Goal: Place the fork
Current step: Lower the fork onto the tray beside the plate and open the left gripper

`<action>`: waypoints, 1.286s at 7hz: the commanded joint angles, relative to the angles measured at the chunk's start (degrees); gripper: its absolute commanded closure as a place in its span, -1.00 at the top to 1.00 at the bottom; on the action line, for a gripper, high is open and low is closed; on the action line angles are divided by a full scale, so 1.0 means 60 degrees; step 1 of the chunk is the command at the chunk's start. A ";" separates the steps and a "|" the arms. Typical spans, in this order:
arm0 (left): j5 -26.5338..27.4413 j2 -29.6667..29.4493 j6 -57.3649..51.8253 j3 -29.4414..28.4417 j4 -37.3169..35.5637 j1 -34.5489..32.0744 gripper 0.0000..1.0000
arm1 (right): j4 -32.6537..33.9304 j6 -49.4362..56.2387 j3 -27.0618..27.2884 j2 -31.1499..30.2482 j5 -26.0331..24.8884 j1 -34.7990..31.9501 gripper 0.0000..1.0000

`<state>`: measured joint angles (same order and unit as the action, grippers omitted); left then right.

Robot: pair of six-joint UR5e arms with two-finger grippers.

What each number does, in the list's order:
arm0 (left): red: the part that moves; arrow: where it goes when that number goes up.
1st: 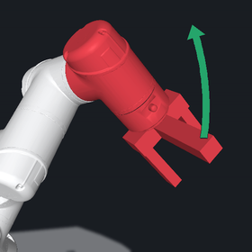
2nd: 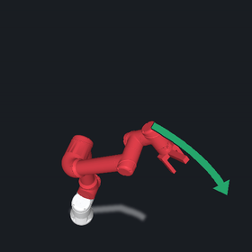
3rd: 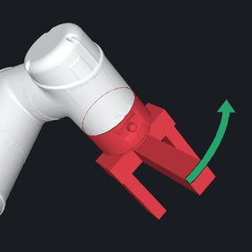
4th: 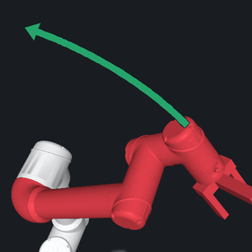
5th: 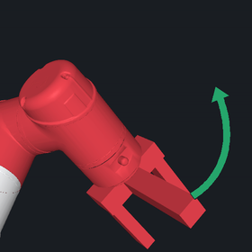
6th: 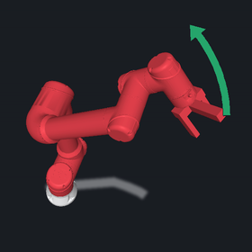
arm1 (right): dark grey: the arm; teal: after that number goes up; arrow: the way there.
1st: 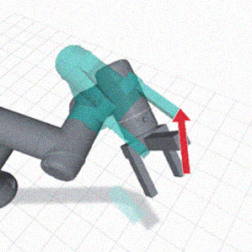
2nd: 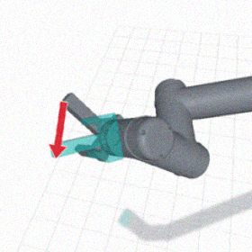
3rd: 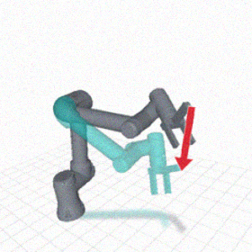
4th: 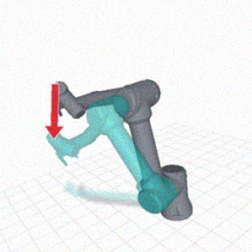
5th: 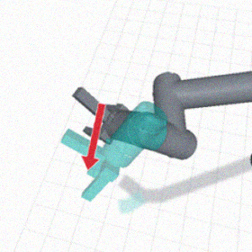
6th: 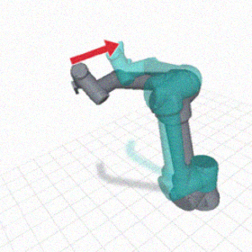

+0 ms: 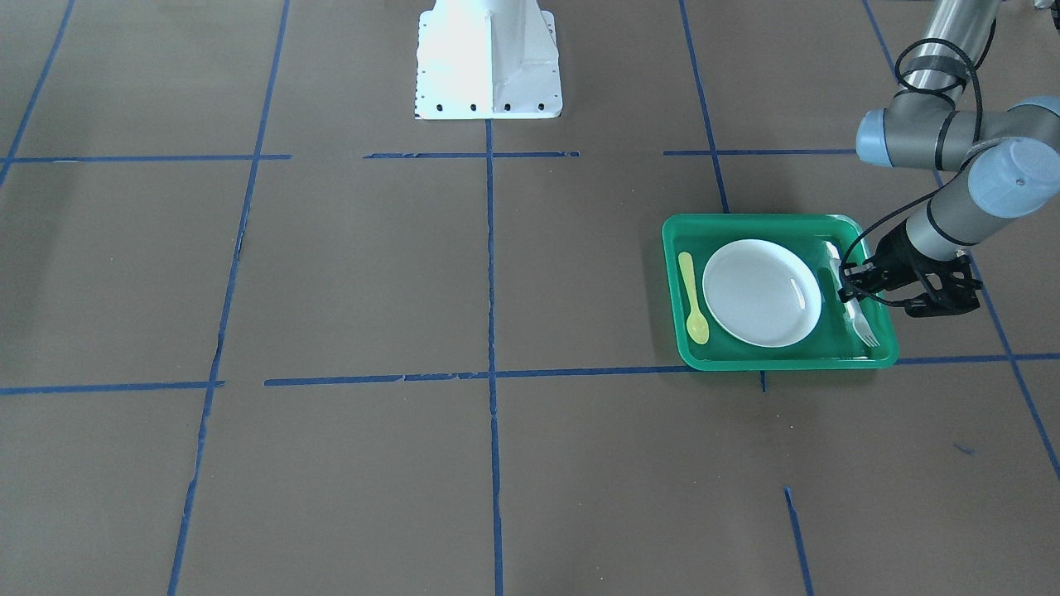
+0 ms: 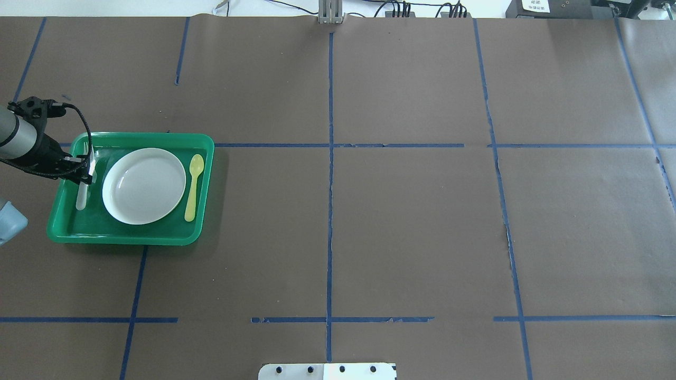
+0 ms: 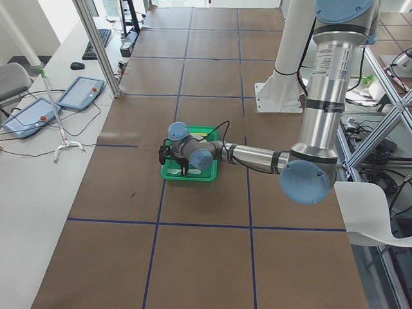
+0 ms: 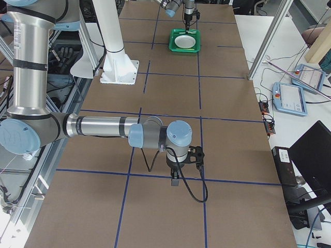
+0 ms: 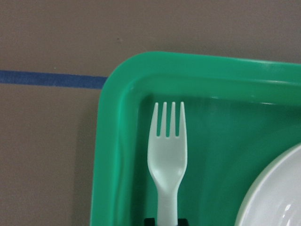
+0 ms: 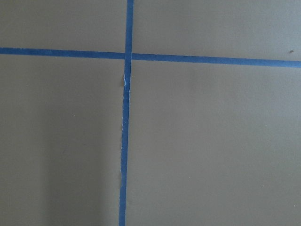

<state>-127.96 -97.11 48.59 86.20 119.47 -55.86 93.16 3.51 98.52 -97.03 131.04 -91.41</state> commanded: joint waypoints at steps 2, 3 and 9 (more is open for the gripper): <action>-0.0016 0.0042 -0.0057 0.0338 0.0010 -0.0021 0.96 | 0.0000 0.0000 0.0000 0.0000 0.0000 0.0000 1.00; -0.0016 0.0144 -0.0057 0.0979 -0.0062 -0.0094 0.96 | 0.0000 0.0000 0.0000 0.0000 0.0000 0.0000 1.00; -0.0031 0.1580 -0.4703 0.1528 -0.0760 -0.3032 0.96 | 0.0000 0.0000 0.0000 0.0000 0.0000 0.0000 1.00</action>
<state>-128.14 -89.25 29.42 95.61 117.73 -68.98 93.16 3.51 98.53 -97.03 131.05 -91.41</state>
